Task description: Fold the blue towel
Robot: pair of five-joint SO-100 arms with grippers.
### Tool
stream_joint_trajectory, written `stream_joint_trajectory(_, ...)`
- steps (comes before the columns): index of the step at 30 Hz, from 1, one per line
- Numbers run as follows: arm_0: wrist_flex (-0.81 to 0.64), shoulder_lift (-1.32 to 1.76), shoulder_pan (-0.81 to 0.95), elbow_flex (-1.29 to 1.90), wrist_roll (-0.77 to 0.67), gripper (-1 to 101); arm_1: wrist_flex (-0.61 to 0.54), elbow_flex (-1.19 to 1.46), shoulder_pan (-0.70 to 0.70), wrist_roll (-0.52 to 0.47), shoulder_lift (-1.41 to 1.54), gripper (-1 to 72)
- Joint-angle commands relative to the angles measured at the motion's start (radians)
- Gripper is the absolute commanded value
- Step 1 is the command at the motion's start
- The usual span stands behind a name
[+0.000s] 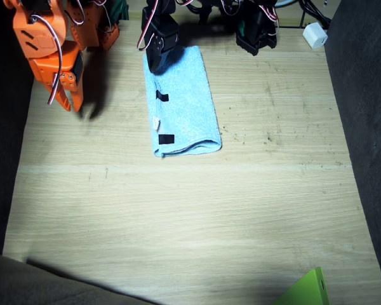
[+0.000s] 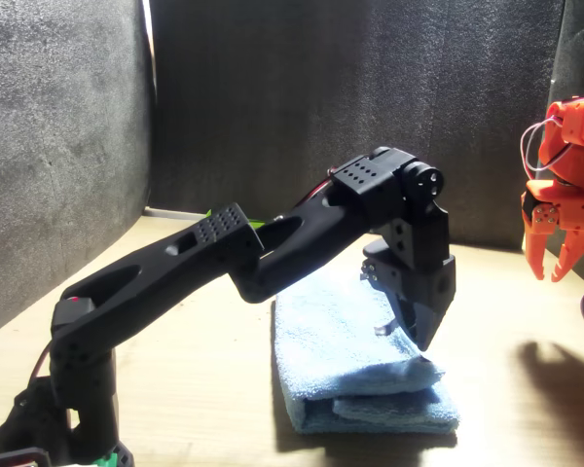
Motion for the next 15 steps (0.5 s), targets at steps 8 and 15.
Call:
stream_joint_trajectory(8, 0.02, 0.334, 0.183, -0.032, 0.008, -1, 0.0, -0.003, 0.025, 0.028, 0.026, 9.7)
stream_joint_trajectory(15, 0.012, 0.762, 0.609, 0.322, 0.058, 0, -0.044, 0.005, 0.009, 0.044, 0.075, 11.9)
